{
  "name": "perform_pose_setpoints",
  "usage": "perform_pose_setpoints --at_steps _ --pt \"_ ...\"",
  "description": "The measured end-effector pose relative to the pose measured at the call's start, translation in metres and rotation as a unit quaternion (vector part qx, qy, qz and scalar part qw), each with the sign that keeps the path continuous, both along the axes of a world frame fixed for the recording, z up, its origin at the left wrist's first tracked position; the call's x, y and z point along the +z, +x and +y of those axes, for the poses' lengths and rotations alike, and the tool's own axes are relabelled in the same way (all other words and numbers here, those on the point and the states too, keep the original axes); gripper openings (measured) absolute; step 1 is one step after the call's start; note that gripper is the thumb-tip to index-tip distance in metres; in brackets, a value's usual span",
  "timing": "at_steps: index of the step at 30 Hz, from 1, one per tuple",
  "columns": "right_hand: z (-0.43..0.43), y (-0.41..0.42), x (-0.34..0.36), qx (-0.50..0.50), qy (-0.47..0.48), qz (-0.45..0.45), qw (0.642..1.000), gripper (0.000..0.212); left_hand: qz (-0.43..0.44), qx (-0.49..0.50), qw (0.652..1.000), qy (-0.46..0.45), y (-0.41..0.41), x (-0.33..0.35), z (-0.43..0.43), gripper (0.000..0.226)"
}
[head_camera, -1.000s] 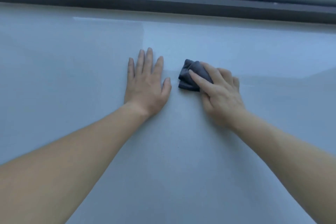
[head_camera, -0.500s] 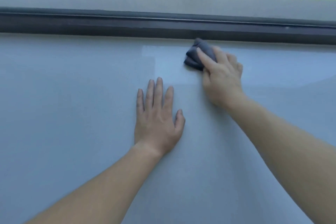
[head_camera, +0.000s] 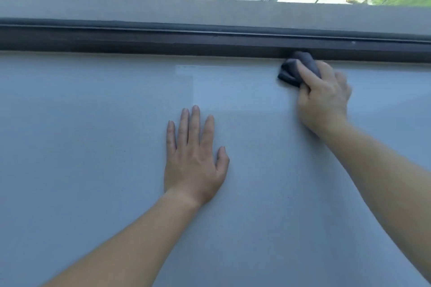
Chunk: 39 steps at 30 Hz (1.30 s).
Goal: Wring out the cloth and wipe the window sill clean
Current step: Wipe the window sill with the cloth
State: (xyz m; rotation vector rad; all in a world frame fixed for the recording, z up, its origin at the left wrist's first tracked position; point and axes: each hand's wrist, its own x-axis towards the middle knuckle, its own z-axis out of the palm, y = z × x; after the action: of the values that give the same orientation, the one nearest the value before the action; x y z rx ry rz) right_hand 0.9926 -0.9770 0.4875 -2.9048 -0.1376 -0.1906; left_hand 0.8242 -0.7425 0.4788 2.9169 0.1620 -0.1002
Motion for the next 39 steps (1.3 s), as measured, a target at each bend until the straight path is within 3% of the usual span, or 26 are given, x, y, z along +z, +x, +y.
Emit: perform_pose_setpoints --at_steps 2,3,7,8,11,13,17,19,24,26,29,32,37,39 --pt "-0.009 -0.008 0.0 -0.091 0.033 0.014 0.995 0.05 -0.001 -0.003 1.0 0.002 0.0 0.001 0.0 0.069" --pt "-0.002 -0.018 0.0 -0.09 0.044 0.02 0.995 0.05 0.002 -0.003 1.0 0.003 0.0 0.001 -0.001 0.067" --pt "0.011 -0.049 -0.004 0.136 -0.016 0.022 0.99 0.048 0.009 0.001 1.0 0.003 0.0 0.004 -0.001 0.065" --pt "0.002 -0.041 -0.002 0.144 -0.031 0.025 0.989 0.048 0.01 0.002 1.0 0.002 0.0 0.004 -0.001 0.065" --pt "-0.025 -0.012 0.002 -0.041 -0.008 0.048 0.998 0.05 0.011 0.006 1.0 -0.002 0.0 0.004 -0.001 0.066" --pt "-0.02 -0.022 0.004 -0.082 0.007 0.056 0.995 0.053 0.006 0.011 1.0 -0.006 0.0 0.005 0.0 0.068" --pt "-0.015 -0.088 0.004 0.151 -0.026 0.054 0.987 0.059 0.026 0.009 0.999 -0.017 0.002 0.008 -0.001 0.075" --pt "-0.033 -0.088 0.007 0.2 -0.04 0.055 0.977 0.054 0.014 0.016 0.999 -0.027 -0.003 0.009 -0.003 0.075" --pt "-0.056 -0.058 0.007 -0.045 0.01 0.059 0.997 0.057 -0.059 0.034 0.995 -0.072 -0.058 0.013 -0.047 0.063" --pt "-0.044 -0.088 0.006 0.003 0.008 0.054 0.999 0.064 -0.058 0.023 0.995 -0.075 -0.088 0.012 -0.076 0.061" --pt "-0.043 -0.147 0.005 0.173 -0.002 0.063 0.983 0.07 -0.029 0.028 0.998 -0.052 -0.114 0.006 -0.099 0.06" --pt "-0.065 -0.139 0.006 0.248 -0.022 0.071 0.966 0.068 -0.006 0.037 0.999 -0.023 -0.115 0.004 -0.103 0.063" --pt "-0.078 -0.077 0.008 0.012 0.009 0.062 0.998 0.059 -0.002 0.046 0.999 -0.002 -0.114 0.003 -0.107 0.066" --pt "-0.066 -0.098 0.008 0.037 0.02 0.058 0.997 0.064 -0.005 0.047 0.999 -0.001 -0.114 0.002 -0.107 0.066"
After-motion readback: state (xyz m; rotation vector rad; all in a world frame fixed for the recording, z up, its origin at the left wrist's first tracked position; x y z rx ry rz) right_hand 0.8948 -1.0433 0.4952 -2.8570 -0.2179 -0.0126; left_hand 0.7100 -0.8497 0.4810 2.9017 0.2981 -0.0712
